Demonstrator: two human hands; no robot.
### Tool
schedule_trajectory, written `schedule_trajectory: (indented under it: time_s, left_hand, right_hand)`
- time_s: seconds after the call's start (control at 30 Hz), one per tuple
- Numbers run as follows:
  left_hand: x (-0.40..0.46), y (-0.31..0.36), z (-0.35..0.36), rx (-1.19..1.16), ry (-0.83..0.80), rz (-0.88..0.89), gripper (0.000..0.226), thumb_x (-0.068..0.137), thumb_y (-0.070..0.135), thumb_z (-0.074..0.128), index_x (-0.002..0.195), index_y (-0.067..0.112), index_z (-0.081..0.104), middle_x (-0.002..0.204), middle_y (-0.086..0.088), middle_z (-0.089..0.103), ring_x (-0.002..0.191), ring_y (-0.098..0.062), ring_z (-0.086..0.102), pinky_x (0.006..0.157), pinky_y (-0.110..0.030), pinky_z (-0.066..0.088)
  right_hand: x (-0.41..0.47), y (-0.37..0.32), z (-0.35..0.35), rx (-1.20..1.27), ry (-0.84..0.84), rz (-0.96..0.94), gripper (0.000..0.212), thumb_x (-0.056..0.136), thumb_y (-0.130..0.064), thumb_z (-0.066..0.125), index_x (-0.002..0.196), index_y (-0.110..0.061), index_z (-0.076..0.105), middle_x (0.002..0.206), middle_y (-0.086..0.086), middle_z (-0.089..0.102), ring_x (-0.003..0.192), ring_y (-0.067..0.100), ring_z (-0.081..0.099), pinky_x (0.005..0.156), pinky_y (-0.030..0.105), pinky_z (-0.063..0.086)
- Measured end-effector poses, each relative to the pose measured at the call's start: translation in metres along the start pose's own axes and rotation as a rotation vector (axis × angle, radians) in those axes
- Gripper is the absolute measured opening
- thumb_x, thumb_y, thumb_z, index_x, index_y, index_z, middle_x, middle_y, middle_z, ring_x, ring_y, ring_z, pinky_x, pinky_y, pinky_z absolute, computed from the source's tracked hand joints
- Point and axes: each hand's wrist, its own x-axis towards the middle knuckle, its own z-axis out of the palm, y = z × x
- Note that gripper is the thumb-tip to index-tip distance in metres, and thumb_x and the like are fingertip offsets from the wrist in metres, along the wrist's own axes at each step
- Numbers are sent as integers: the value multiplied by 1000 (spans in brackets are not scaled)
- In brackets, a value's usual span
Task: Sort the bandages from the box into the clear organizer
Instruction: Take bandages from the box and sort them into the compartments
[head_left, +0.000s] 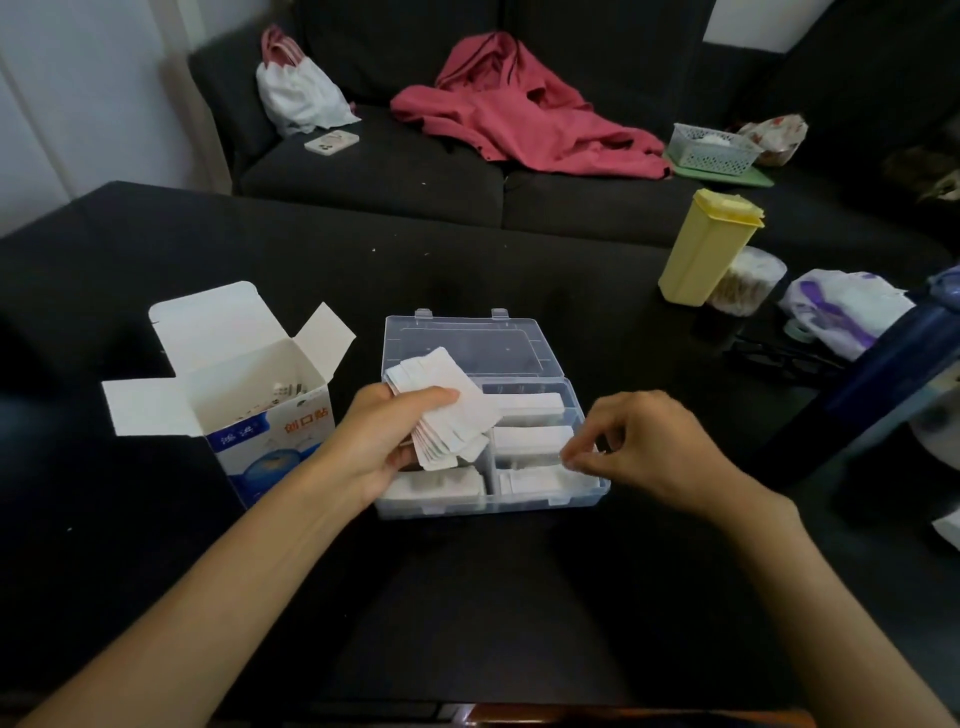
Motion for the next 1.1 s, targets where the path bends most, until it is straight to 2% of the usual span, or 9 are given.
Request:
schedule_trajectory:
  time_s: [0.13,0.27,0.43,0.57,0.7,0.87,0.93,1.03,1.1]
  left_hand:
    - [2,-1,-2,-1,-2,1,11,84,10,66,94,15,66,73,3,74,65,-8,70,52,-21,53]
    - [2,-1,0,-14,-35,-28,13,84,11,66,95,17,65,73,4,74,64,-7,70,48,-21,52]
    - [-1,-1,3,8,-147,-68,20,83,12,67,101,19,65,89,-1,74,79,-14,71,59,-25,57]
    - [-3,-7,11,122,-192,-56,33,78,17,71,110,19,64,101,-6,72,90,-20,70,73,-33,58]
    - [-3,-10,16,130,-152,1,23,74,14,75,93,23,65,89,-2,74,80,-15,71,66,-28,58]
    - [-4,-9,18,173,-208,-30,22,80,9,71,95,22,61,80,2,72,70,-9,71,57,-22,56]
    - [-6,-7,20,114,-254,-103,17,85,5,64,94,19,62,79,-1,74,75,-13,71,64,-27,58]
    - [-7,-2,21,-81,-331,-154,21,93,2,44,105,9,60,103,-13,71,100,-26,66,83,-36,55]
    - [-6,-1,20,-100,-328,-130,22,95,1,41,104,10,60,104,-12,71,99,-24,67,81,-34,56]
  right_hand:
    - [3,6,5,-204,-89,-32,16,85,-32,61,98,-38,69,96,-20,47,90,2,43,75,16,38]
    - [1,8,11,-118,-231,47,20,86,-24,56,96,-34,70,98,-14,46,97,4,43,84,21,40]
    - [12,-15,17,489,94,153,14,92,-23,55,98,-29,67,98,-8,61,74,7,58,62,17,46]
    - [21,-40,27,860,7,345,19,86,-42,59,94,-26,65,85,-6,65,69,8,63,53,14,46]
    - [24,-40,26,964,-17,410,16,84,-36,65,89,-21,68,84,-1,68,74,10,63,53,15,48]
    - [25,-38,26,918,23,398,4,82,-29,69,82,-29,65,78,-8,66,70,6,62,52,14,46]
    - [24,-38,27,892,75,380,5,83,-24,69,83,-27,65,77,-8,65,68,6,62,49,13,46]
    - [24,-34,27,949,150,410,13,84,-20,67,98,-18,68,86,-4,67,75,8,65,54,16,51]
    - [25,-32,26,980,144,427,18,85,-22,66,102,-18,67,92,-2,68,81,10,66,63,23,56]
